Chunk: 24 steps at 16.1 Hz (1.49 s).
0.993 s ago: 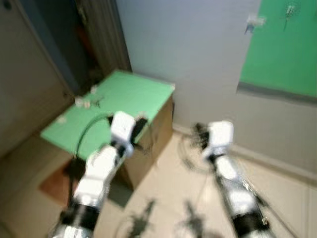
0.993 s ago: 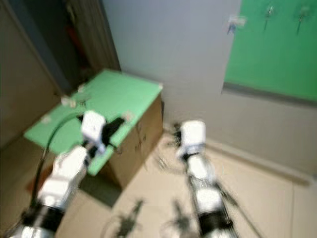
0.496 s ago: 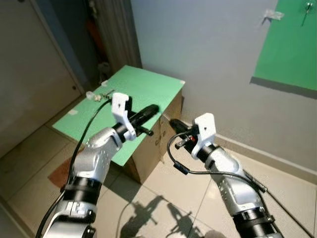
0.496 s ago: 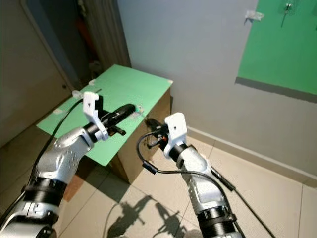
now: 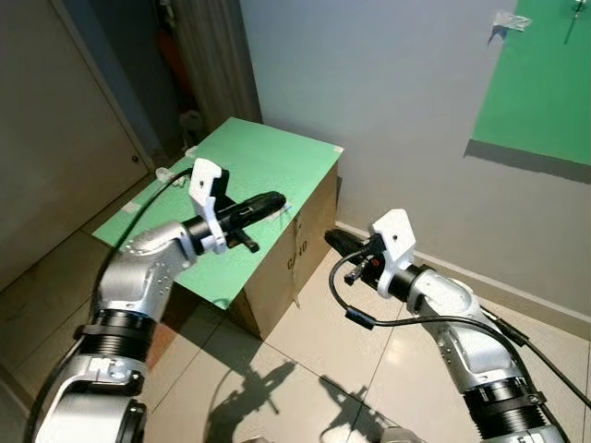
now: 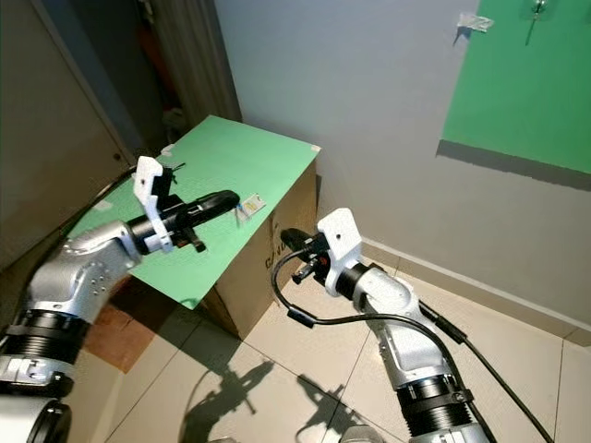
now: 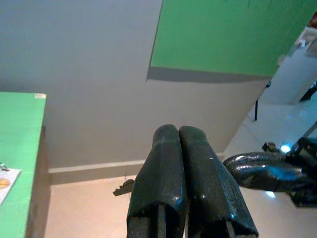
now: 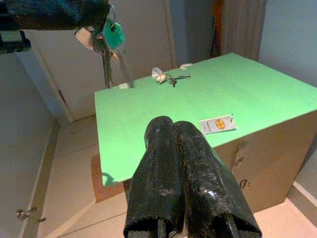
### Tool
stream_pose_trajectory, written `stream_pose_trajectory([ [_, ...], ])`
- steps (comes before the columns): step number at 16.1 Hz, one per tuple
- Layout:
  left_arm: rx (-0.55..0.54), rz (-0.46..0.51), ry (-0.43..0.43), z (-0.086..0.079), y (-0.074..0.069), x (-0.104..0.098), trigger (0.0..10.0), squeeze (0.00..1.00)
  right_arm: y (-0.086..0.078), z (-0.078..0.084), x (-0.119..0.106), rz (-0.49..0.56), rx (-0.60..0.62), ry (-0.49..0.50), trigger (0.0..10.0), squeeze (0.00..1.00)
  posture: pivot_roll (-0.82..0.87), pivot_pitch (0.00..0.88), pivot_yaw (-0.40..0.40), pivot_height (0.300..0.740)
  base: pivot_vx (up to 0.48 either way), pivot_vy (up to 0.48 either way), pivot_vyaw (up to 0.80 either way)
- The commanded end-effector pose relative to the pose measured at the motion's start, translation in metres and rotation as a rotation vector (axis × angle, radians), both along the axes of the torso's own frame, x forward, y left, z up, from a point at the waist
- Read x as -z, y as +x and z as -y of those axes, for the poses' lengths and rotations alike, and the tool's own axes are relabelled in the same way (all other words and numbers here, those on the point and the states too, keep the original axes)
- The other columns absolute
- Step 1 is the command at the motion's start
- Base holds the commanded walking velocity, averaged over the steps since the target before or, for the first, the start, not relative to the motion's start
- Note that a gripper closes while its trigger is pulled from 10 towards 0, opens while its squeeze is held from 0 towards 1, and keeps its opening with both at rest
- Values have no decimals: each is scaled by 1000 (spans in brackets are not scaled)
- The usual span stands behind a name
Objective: Hang keys on a hook
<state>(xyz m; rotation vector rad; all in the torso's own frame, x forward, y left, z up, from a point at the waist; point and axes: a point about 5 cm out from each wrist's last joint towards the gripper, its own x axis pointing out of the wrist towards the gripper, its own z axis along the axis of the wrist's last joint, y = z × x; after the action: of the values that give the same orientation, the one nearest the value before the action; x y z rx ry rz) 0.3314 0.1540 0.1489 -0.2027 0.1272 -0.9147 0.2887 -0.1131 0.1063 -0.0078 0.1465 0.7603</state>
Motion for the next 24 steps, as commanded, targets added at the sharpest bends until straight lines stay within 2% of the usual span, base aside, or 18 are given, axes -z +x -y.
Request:
stream_pose_trajectory([
  [1,28,8,27,0,2,-6,0,0,-1,-7,-10,17,-63,7,10000,0,-242,18,161,740,0,0,0],
  [6,101,39,25,7,-1,-15,0,0,-7,-15,-24,-11,-196,31,10000,0,-242,9,162,740,0,0,0],
  [10,126,53,-4,15,-1,-20,0,0,-4,-21,-39,13,-209,57,10000,0,-242,9,155,740,0,0,0],
  [11,141,45,-37,21,-2,-22,0,0,-4,-25,-39,10,-215,63,10000,0,-245,11,153,740,0,0,0],
  [13,164,35,-31,31,-5,-18,0,0,1,-31,-35,12,-196,32,10000,0,-244,17,153,740,0,0,0],
  [16,165,38,-45,33,-4,-20,0,0,1,-35,-32,15,-193,21,10000,0,-243,21,150,740,0,0,0],
  [17,167,41,-46,34,-4,-22,0,0,3,-36,-33,22,-176,26,10000,600,-242,21,150,740,0,0,0],
  [18,167,45,-46,35,-4,-23,0,0,4,-36,-33,21,-161,23,10000,1000,-242,20,150,740,0,0,0],
  [24,134,48,-21,28,0,-23,0,0,14,-24,-26,50,-64,-65,10000,1000,-242,18,151,740,0,0,0],
])
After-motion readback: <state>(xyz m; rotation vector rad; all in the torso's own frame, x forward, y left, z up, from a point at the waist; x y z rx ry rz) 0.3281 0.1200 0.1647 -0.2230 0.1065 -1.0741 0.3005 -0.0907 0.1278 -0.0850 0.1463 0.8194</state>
